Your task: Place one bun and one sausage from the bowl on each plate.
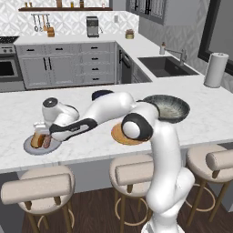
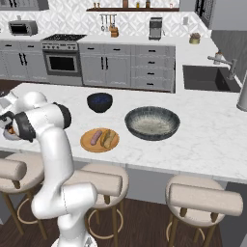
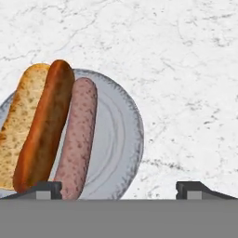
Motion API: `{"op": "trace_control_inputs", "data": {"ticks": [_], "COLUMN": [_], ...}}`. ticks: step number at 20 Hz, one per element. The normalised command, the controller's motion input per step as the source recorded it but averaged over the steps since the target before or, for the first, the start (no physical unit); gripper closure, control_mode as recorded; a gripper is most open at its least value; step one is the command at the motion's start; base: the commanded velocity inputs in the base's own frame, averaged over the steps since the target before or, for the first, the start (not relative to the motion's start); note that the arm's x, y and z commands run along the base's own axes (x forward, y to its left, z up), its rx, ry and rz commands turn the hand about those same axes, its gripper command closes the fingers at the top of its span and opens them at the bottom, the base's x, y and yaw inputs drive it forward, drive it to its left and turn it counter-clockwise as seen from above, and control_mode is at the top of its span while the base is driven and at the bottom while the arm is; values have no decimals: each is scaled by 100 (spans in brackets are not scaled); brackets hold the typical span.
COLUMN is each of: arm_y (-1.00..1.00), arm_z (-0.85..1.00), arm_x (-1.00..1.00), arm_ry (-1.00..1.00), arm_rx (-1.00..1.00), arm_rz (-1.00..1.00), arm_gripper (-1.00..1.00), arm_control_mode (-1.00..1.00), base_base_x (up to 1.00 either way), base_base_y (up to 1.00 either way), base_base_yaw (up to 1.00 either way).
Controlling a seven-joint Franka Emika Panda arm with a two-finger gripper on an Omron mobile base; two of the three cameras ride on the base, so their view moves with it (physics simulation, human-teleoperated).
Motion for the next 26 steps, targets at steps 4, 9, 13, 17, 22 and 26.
{"op": "trace_control_inputs", "data": {"ticks": [4,9,13,17,22,26], "arm_y": [-99,-94,-59,-14,0,0], "arm_z": [44,57,85,57,70,49], "arm_x": [-54,-58,-30,-40,-49,-43], "arm_ry": [-13,-21,-8,-18,-16,-6], "arm_rx": [12,22,20,2,0,0], "arm_rz": [0,0,0,3,8,5], "arm_gripper": [-100,-100,-100,-100,-100,-100], "arm_control_mode": [-100,-100,-100,-100,-100,-100], "base_base_x": [0,0,0,0,0,0], "base_base_y": [0,0,0,0,0,0], "base_base_yaw": [0,0,0,0,0,0]}}
